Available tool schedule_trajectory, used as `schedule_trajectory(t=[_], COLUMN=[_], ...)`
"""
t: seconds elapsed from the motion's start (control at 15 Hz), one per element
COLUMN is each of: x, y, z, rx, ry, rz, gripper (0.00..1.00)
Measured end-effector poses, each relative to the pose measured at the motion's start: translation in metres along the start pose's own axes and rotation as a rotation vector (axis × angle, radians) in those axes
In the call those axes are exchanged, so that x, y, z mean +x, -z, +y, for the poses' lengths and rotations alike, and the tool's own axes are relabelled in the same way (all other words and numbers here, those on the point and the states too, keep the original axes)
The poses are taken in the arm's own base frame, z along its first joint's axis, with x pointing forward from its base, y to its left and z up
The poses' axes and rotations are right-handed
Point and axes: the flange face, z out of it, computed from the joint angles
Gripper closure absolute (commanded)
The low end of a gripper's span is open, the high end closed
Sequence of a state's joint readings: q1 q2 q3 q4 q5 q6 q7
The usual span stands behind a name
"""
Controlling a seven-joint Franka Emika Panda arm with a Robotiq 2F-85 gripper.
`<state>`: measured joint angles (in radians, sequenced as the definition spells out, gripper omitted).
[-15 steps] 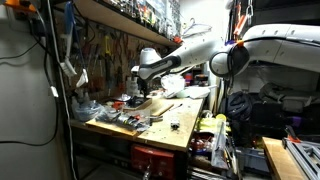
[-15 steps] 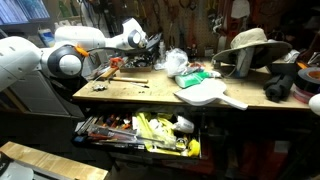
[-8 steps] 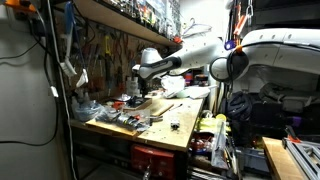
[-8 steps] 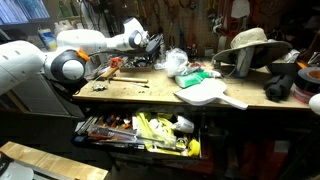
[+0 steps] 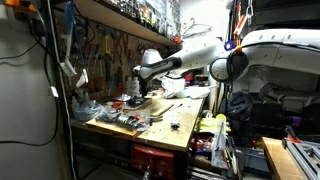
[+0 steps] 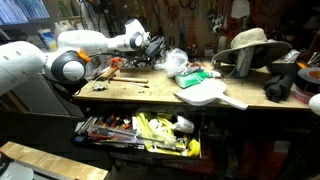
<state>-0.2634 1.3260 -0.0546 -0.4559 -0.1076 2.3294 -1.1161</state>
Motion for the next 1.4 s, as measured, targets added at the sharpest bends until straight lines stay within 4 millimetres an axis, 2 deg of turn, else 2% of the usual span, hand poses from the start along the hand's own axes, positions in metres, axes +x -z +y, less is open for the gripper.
schedule_trajectory(t=[0.33,0.47,0.53,0.67,0.73,0.87,1.0,1.2,1.4], x=[-0.012,-0.017,-0.02,-0.025,-0.028,-0.032,-0.033,-0.03,-0.028], y=[-0.006,-0.005,-0.005,-0.004,-0.004,-0.003,-0.001,-0.001,-0.006], z=[0.001,0.004,0.005,0.009,0.011,0.014,0.016,0.016,0.012], rx=[0.024,0.027,0.027,0.02,0.015,0.004,-0.006,-0.012,-0.008], ry=[-0.246,-0.35,-0.402,-0.504,-0.556,-0.66,-0.762,-0.894,-0.978], rz=[0.023,0.029,0.032,0.042,0.048,0.063,0.08,0.103,0.109], gripper=[0.27,0.37,0.49,0.53,0.62,0.68,0.66,0.54,0.57])
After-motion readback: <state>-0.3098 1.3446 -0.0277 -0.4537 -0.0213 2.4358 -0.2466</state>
